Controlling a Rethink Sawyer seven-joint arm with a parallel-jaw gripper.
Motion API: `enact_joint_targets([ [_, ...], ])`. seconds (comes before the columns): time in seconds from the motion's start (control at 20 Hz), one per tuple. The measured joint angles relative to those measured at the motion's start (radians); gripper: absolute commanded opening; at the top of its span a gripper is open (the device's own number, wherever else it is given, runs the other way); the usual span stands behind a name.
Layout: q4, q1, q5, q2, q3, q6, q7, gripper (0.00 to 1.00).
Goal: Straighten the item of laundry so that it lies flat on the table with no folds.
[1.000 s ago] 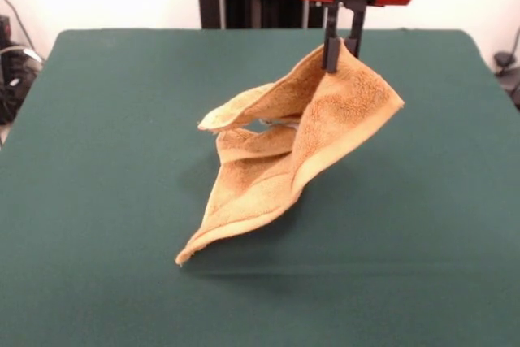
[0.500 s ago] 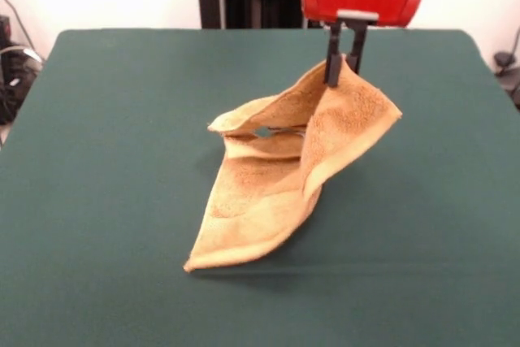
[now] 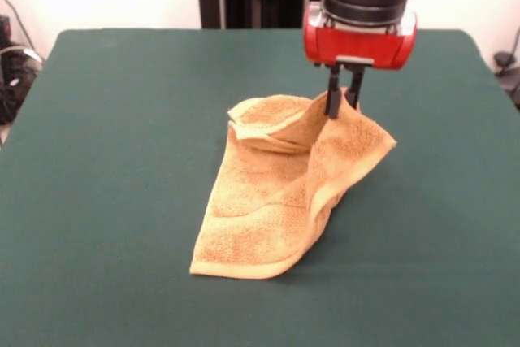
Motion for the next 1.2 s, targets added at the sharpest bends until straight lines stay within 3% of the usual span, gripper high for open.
enact_joint_targets([
  [1.2,-0.141,0.102,0.077,0.147,-0.088,-0.003,0.071,0.0],
])
